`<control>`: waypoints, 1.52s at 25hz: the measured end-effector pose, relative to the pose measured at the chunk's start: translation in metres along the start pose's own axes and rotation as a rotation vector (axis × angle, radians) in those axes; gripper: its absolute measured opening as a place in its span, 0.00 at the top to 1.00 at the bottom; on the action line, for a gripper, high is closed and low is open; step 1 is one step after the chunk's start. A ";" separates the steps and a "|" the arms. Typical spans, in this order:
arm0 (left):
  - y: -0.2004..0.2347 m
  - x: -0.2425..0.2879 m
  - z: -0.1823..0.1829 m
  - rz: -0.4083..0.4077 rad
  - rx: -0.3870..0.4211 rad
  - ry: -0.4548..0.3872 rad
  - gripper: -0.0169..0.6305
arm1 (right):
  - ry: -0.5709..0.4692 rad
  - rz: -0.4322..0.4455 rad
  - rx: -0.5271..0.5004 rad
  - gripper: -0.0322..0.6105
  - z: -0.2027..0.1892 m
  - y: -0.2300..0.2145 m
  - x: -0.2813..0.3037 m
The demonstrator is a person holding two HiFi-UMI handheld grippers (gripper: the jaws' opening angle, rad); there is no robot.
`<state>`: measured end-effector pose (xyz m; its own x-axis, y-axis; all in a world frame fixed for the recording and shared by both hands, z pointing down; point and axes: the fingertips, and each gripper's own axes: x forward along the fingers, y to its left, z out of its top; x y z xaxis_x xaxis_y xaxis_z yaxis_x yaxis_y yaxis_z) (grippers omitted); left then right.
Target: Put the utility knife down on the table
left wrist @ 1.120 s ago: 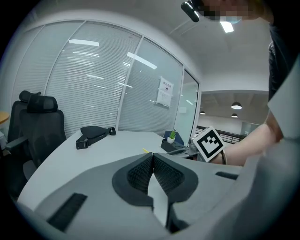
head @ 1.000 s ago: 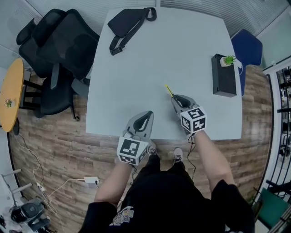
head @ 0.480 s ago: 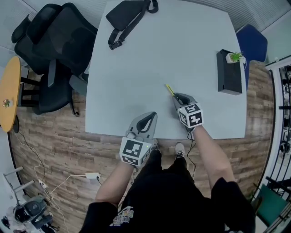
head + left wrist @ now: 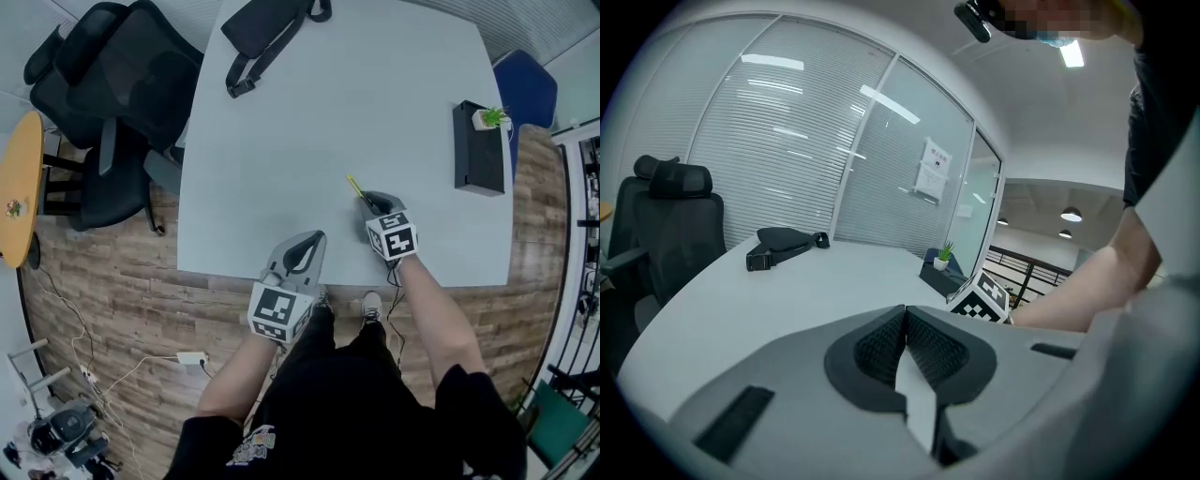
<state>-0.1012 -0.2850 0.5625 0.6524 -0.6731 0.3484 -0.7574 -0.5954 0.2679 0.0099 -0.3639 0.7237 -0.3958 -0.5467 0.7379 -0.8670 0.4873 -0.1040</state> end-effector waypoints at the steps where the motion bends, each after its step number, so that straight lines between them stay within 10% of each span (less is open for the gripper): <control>1: 0.000 0.000 0.000 0.001 0.000 0.002 0.97 | 0.003 0.000 0.000 0.84 -0.001 -0.001 0.001; 17: -0.010 -0.001 0.009 0.010 0.016 -0.016 0.97 | -0.066 0.031 0.024 0.80 0.014 -0.004 -0.025; 23: -0.023 -0.002 0.020 0.030 0.026 -0.040 0.97 | -0.212 0.047 0.063 0.95 0.046 -0.006 -0.071; 38: -0.099 -0.019 0.065 0.119 0.059 -0.153 0.97 | -0.542 0.241 -0.020 0.95 0.101 0.028 -0.236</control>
<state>-0.0373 -0.2420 0.4708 0.5586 -0.7962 0.2326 -0.8293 -0.5297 0.1781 0.0490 -0.2900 0.4791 -0.6837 -0.6863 0.2481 -0.7295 0.6509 -0.2100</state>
